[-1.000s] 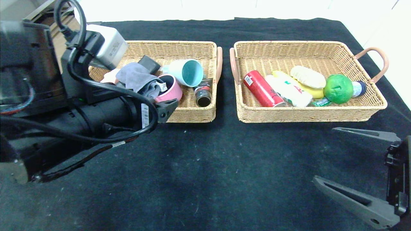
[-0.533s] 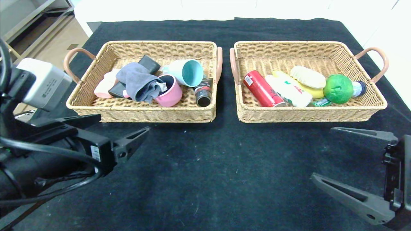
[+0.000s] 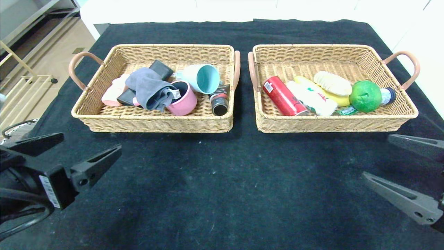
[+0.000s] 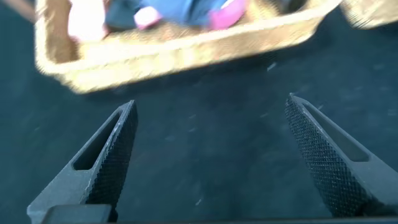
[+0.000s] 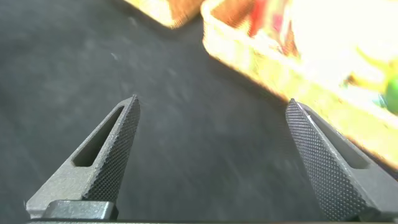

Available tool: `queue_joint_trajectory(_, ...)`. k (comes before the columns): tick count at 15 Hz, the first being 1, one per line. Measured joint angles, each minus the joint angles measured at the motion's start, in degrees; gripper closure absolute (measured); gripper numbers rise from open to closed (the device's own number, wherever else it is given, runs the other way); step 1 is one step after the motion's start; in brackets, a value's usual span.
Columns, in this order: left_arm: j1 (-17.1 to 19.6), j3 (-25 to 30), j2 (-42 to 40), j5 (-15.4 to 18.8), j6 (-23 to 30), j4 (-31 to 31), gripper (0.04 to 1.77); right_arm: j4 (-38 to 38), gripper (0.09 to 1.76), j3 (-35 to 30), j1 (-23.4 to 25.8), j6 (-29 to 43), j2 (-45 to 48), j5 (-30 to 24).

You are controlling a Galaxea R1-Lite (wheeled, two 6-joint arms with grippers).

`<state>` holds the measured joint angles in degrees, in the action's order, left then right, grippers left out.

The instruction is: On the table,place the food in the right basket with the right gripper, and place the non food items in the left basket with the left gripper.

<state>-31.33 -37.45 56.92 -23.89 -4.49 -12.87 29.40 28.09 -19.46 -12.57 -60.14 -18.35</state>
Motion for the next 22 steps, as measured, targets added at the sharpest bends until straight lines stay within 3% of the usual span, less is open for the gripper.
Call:
queue_joint_trajectory(3, 3.69, 0.22, -4.91, 0.06, -0.02, 7.23, 0.10, -9.81, 0.14, 1.21, 2.36, 0.20, 5.90, 0.38)
queue_joint_trajectory(6, 7.41, 0.24, -10.53, 0.15, -0.24, 10.62, 0.10, -20.86, 0.14, 4.40, 3.00, 0.41, 12.73, 3.66)
queue_joint_trajectory(11, 12.90, -0.06, -17.87, 0.96, -2.12, 16.62, 0.10, -32.18, 0.14, 7.94, 3.15, 0.44, 22.76, 8.44)
queue_joint_trajectory(16, 17.88, -1.52, -25.03, 9.01, -4.33, 22.87, 0.09, -44.92, 0.14, 13.51, 6.97, 0.28, 31.34, 10.47)
queue_joint_trajectory(22, 23.84, -5.18, -28.28, 13.04, -4.28, 25.84, 0.09, -50.19, 0.14, 14.77, 14.45, 0.33, 37.57, 10.96)
